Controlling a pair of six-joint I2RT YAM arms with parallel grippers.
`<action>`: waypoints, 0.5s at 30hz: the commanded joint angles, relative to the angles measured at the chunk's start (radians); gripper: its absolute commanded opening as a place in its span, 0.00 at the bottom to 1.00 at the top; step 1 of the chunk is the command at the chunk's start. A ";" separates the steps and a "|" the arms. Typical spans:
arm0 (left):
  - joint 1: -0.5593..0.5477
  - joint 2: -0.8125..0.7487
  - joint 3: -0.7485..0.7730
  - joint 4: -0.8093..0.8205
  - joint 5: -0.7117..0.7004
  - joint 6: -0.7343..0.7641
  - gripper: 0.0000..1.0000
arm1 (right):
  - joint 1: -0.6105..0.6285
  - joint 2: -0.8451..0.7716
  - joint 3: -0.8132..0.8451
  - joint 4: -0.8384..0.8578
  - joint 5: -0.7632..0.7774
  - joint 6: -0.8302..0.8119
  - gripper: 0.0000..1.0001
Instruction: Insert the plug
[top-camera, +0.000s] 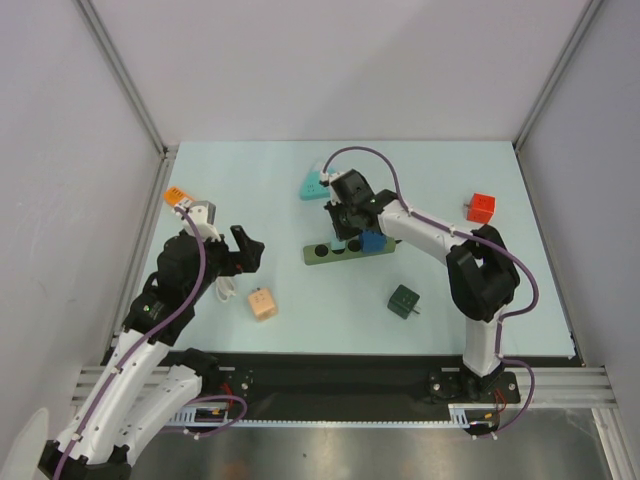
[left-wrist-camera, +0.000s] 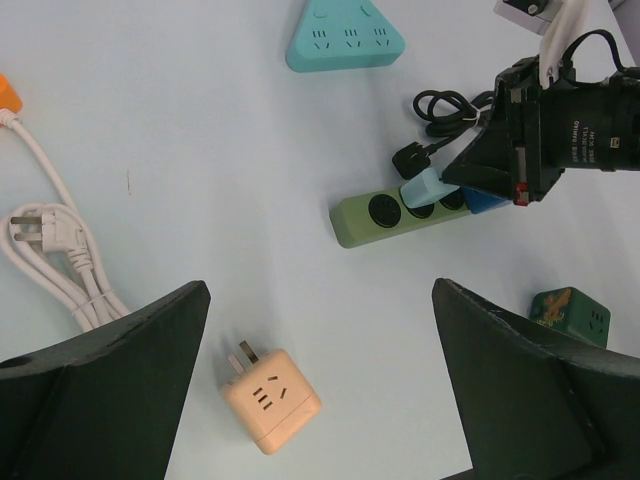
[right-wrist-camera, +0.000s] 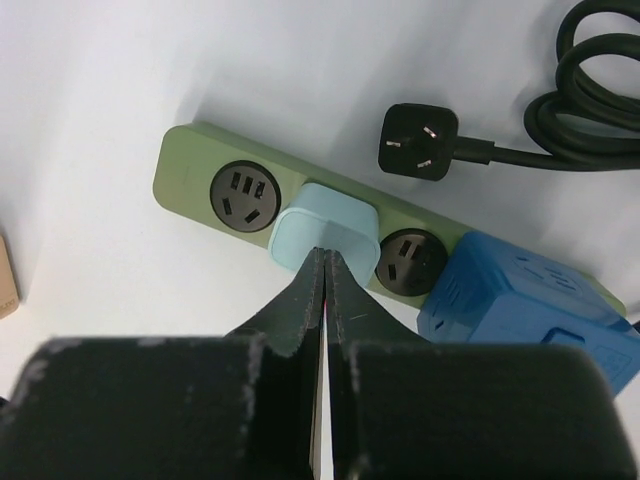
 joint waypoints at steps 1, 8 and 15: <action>0.015 -0.003 -0.001 0.035 0.007 0.014 1.00 | 0.003 -0.020 0.092 -0.067 0.021 -0.015 0.00; 0.016 0.000 -0.003 0.035 0.009 0.014 1.00 | 0.002 -0.036 0.191 -0.124 0.019 -0.028 0.00; 0.016 0.008 -0.004 0.041 0.020 0.017 1.00 | 0.005 -0.045 0.123 -0.122 0.017 -0.009 0.00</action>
